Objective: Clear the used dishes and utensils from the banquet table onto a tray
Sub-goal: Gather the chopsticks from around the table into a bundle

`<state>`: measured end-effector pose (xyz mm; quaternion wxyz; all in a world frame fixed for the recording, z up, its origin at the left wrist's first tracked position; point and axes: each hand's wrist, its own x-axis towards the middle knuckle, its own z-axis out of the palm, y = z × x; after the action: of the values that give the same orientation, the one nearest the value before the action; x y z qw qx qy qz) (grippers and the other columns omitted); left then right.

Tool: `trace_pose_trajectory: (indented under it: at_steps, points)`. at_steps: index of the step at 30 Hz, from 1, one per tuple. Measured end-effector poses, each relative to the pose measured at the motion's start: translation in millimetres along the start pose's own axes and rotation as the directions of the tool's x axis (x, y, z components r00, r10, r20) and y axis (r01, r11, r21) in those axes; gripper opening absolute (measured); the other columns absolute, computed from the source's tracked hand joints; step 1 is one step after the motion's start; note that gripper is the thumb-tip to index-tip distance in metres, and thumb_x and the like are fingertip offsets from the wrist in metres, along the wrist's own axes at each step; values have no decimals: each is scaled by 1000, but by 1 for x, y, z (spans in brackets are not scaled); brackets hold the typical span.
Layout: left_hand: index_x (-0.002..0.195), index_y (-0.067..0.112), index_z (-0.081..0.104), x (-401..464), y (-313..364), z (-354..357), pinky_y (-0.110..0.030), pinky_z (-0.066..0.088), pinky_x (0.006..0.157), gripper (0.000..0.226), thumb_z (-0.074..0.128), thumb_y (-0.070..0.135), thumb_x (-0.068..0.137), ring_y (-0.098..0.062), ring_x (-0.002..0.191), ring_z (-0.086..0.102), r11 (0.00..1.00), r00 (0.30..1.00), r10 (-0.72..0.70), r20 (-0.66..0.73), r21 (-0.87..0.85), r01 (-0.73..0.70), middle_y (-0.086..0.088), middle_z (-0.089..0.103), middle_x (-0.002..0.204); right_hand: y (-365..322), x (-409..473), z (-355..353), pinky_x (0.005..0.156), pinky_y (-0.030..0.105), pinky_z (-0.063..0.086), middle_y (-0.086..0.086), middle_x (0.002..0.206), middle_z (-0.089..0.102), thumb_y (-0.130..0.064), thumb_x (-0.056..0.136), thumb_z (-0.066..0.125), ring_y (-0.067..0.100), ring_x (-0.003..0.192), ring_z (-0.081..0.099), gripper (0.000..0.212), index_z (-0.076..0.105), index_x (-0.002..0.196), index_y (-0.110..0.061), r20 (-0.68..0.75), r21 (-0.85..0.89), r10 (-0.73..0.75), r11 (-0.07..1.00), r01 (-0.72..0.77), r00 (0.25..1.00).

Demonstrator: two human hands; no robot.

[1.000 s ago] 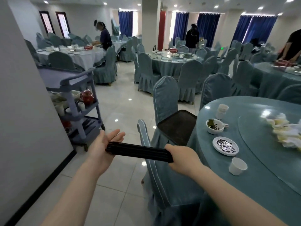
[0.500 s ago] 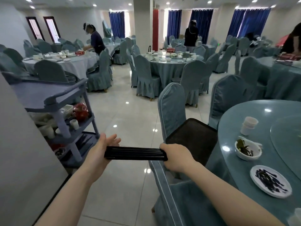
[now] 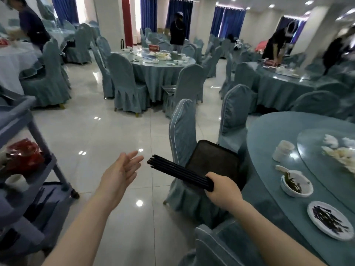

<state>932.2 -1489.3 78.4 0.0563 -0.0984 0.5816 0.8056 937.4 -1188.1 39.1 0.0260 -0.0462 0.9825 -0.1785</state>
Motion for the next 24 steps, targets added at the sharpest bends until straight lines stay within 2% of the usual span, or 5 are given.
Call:
trace_pose_trajectory:
  at_steps: [5,11,15,20,24]
  points:
    - [123,20,58,84,27,26,-30,40,96,41,28,39,103,-13,114,58,997,982,-62,177,61,52,1,67,118,21,14,-6,48,28,41,-13,68,58,-33,79,58,6,61,55,17,43,79,-42,-103,49,274,962,-270,956]
    - [118,20,61,178,31,82,-29,48,87,32,35,31,102,-11,100,68,986,915,-134,381,140,86,1,72,109,70,35,-17,55,32,45,-13,70,60,-33,74,54,14,69,58,9,47,77,-38,-209,148,528,849,-507,823]
    - [115,19,63,228,28,125,-31,48,87,28,41,27,100,-15,100,68,981,880,-152,450,179,78,0,73,107,104,58,-20,62,34,47,-12,71,58,-30,74,57,21,73,58,11,47,72,-34,-254,269,650,758,-593,716]
    - [116,16,63,274,22,170,-34,48,90,31,37,26,103,-16,99,69,972,827,-198,526,216,95,-2,73,108,130,76,-26,64,33,48,-10,71,60,-30,74,65,19,73,59,16,49,71,-30,-268,385,770,637,-669,579]
    - [117,15,62,316,11,211,-34,49,90,30,38,25,103,-20,102,67,963,776,-252,577,225,146,-5,73,108,150,86,-26,66,33,49,-13,72,60,-32,75,68,18,76,60,18,50,73,-28,-252,391,832,554,-735,494]
